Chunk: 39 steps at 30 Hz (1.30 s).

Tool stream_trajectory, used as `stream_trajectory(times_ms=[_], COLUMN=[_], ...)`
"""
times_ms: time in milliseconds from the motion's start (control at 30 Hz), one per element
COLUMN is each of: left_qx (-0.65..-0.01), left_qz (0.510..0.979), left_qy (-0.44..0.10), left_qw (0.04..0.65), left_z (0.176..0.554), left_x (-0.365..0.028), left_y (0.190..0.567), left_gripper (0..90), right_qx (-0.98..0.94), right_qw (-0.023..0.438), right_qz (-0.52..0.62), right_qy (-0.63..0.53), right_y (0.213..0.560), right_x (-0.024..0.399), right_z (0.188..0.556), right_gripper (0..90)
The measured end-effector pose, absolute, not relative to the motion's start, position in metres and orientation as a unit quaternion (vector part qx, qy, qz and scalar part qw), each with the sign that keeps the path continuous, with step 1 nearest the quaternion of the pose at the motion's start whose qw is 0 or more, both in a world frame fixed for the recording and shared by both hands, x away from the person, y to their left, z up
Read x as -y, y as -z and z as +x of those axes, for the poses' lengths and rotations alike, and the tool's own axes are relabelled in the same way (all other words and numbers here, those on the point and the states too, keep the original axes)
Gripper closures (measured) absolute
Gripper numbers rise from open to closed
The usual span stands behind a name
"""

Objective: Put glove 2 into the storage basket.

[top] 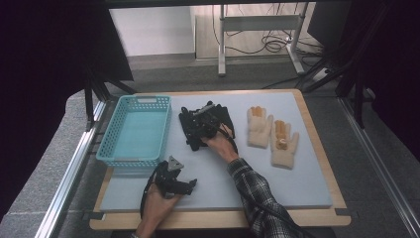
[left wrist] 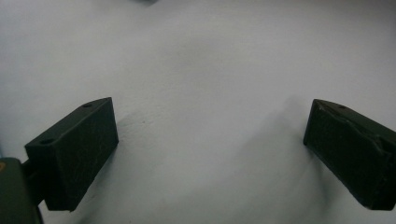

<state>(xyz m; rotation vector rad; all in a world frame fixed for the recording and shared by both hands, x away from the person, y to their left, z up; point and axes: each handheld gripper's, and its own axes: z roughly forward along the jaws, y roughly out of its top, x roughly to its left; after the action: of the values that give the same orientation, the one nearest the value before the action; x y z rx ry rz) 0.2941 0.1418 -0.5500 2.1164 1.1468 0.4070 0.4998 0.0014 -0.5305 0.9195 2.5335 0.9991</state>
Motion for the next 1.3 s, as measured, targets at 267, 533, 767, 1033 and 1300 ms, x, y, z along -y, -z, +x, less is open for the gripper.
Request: stream_trajectory(times_ms=[267,533,767,1033,1300], left_qx=[-0.441,-0.441,-0.441,-0.44,-0.443], left_qz=[0.814,0.814,0.815,0.815,0.811], left_qy=[-0.157,-0.157,-0.157,-0.157,-0.158], left_qw=[0.344,0.343,0.342,0.343,0.347], left_z=[0.294,0.294,0.294,0.294,0.294], left_x=[-0.142,-0.142,-0.142,-0.142,-0.141], left_y=[0.55,0.55,0.55,0.55,0.551], left_gripper=[3.2,3.2,3.2,3.2,3.2], right_qx=[-0.876,-0.868,-0.855,-0.855,-0.853], right_qw=[0.126,0.134,0.132,0.139,0.13], right_qz=[0.311,0.299,0.29,0.276,0.285], right_qy=[-0.346,-0.373,-0.409,-0.416,-0.418], right_y=[0.525,0.497,0.466,0.447,0.457], right_x=[-0.003,0.009,0.035,0.07,0.114], right_z=[0.492,0.475,0.446,0.401,0.346], right_gripper=[81.2,81.4,81.4,81.1,81.0])
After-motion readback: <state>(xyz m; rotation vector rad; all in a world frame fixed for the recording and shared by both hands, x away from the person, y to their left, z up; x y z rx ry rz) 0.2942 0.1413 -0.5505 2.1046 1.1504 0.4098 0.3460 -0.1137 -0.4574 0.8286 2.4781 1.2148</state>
